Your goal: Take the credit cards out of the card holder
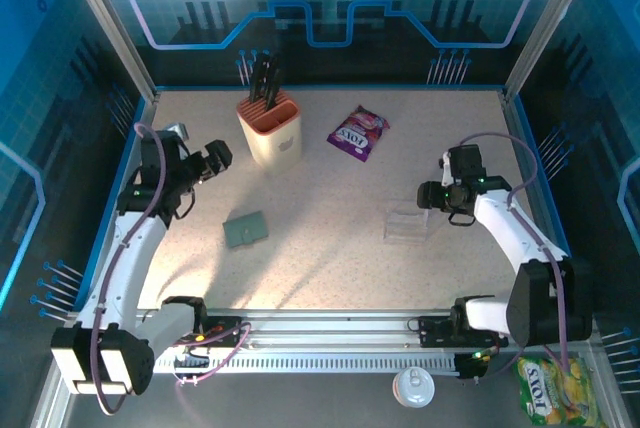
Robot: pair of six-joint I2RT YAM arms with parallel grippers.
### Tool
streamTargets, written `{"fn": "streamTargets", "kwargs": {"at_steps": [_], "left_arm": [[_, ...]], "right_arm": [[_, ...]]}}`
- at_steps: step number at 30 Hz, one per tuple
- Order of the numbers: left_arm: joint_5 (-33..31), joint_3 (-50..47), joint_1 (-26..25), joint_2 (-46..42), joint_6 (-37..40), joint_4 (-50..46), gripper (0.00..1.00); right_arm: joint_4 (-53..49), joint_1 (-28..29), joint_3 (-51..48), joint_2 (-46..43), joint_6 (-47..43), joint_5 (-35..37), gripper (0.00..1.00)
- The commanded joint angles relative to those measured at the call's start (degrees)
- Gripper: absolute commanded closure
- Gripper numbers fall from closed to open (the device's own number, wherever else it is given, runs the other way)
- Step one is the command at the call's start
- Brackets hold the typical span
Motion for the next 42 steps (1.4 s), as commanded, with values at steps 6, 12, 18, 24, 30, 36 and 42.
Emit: {"fn": "streamTargets", "kwargs": {"at_steps": [6,12,18,24,30,36,42], "left_arm": [[3.0,0.9,0.6,1.6,8.3,-5.6,0.01],[1.9,-1.1,1.0,0.2,9.6,-4.8,0.01],[1.8,-1.8,1.1,-0.8,9.7,-2.7,0.01],[3.4,-2.4,1.3,-0.8,8.7,-1.8,0.01],[4.8,-2.3,1.3,-0.6,8.5,-1.0,0.01],[4.8,-2.5,1.4,-0.6,8.0,-0.5,0.01],[5.1,-2.6,1.4,-0.1,8.0,-0.4,0.01]], "right_arm": [[-4.6,1.5,3.1,3.7,2.7,-1.7,0.51],[-4.7,2.6,3.5,4.6,3.3,-1.7,0.65],[-4.5,3.3,3.9,5.1,3.1,-1.2,0.71],[-3.9,4.0,4.3,7.3,2.8,-1.3,0.81],[-3.7,4.7,3.7,8.4,3.4,-0.5,0.85],[-3.5,5.3,4.0,9.6,3.6,0.2,0.87],[-3.5,6.2,4.3,9.7,3.7,1.5,0.90]]}}
